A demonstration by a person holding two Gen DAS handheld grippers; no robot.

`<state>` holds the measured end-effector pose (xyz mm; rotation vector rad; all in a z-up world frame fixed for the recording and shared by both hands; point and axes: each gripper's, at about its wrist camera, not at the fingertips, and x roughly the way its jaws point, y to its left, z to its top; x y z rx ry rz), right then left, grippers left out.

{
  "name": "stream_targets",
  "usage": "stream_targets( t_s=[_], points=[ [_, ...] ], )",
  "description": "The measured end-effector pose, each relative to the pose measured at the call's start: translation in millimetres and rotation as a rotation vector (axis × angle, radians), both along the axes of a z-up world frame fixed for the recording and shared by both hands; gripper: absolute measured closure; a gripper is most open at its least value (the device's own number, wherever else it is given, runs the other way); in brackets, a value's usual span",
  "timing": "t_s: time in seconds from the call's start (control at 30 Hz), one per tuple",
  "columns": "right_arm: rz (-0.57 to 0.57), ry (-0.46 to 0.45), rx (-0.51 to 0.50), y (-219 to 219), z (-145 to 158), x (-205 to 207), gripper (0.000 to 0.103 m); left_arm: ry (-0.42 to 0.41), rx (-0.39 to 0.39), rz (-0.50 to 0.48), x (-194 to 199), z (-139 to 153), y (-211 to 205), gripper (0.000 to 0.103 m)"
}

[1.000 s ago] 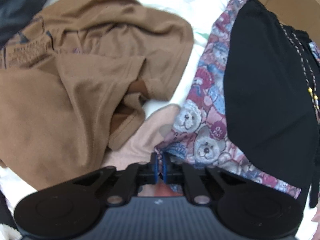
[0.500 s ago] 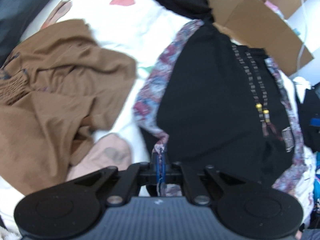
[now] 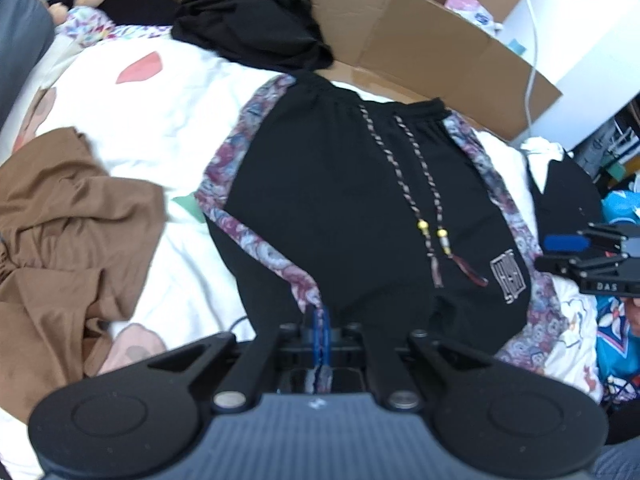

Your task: Fold clothes

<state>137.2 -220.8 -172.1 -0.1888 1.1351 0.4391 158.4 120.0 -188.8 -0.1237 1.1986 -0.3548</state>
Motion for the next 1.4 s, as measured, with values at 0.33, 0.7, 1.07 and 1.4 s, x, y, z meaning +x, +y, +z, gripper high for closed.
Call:
stream_targets(
  t_s=[0.33, 0.7, 1.07, 1.4],
  points=[
    [0.085, 0.012, 0.107, 27.9, 9.1, -21.1, 0.054, -0.018, -0.148, -0.02, -0.8, 17.1, -43.0, 0.101],
    [0.158, 0.023, 0.197, 56.5, 18.3, -32.5, 0.054, -0.008, -0.252, -0.099, -3.5, 25.6, -93.8, 0.101],
    [0.105, 0.01, 0.283, 51.3, 22.2, -31.0, 0.054, -0.034, -0.308, -0.119, -4.8, 33.7, -124.1, 0.101],
    [0.06, -0.051, 0.22, 46.2, 18.6, -28.4, 0.054, -0.011, -0.363, -0.131, -8.9, 34.1, -131.4, 0.101]
  ],
)
